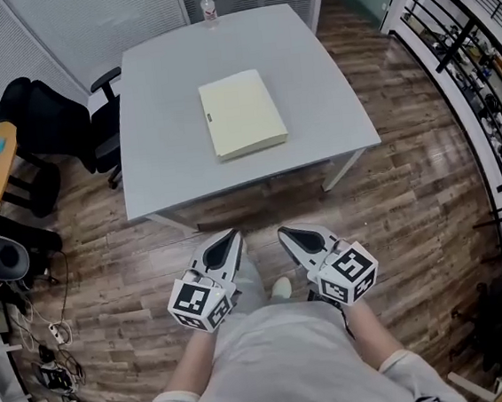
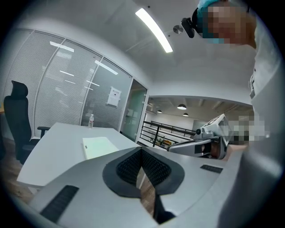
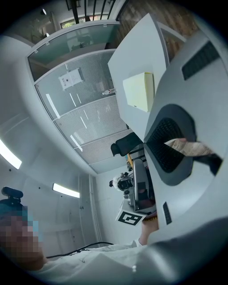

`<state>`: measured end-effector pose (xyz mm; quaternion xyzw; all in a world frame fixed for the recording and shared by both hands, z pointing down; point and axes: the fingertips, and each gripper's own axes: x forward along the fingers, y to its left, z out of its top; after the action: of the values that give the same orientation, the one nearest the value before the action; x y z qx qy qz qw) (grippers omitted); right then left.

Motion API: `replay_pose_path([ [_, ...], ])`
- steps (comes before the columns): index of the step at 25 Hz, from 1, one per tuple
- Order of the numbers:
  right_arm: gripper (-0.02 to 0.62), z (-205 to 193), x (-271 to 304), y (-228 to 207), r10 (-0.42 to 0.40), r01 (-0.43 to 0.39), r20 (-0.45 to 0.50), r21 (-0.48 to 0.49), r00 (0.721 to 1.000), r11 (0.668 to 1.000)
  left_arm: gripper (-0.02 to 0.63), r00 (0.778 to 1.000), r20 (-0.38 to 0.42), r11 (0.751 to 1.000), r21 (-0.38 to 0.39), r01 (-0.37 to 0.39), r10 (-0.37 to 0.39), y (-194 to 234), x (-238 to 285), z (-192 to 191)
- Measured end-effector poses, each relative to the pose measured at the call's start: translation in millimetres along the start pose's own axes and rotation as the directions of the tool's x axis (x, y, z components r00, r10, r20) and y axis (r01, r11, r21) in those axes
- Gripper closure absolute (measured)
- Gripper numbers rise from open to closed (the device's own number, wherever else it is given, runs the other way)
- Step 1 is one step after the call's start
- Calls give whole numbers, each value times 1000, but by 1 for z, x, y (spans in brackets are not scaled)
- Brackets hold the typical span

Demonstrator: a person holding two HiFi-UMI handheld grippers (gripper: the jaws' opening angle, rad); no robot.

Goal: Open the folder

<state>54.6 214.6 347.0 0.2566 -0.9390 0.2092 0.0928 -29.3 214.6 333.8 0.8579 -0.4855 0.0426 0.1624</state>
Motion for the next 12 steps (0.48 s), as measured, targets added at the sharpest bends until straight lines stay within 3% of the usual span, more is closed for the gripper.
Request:
replay_pose_path([
  [12, 575, 36, 56, -43, -57, 57, 14, -4, 998, 998, 598, 997, 23, 997, 9, 79, -79, 57, 62, 32],
])
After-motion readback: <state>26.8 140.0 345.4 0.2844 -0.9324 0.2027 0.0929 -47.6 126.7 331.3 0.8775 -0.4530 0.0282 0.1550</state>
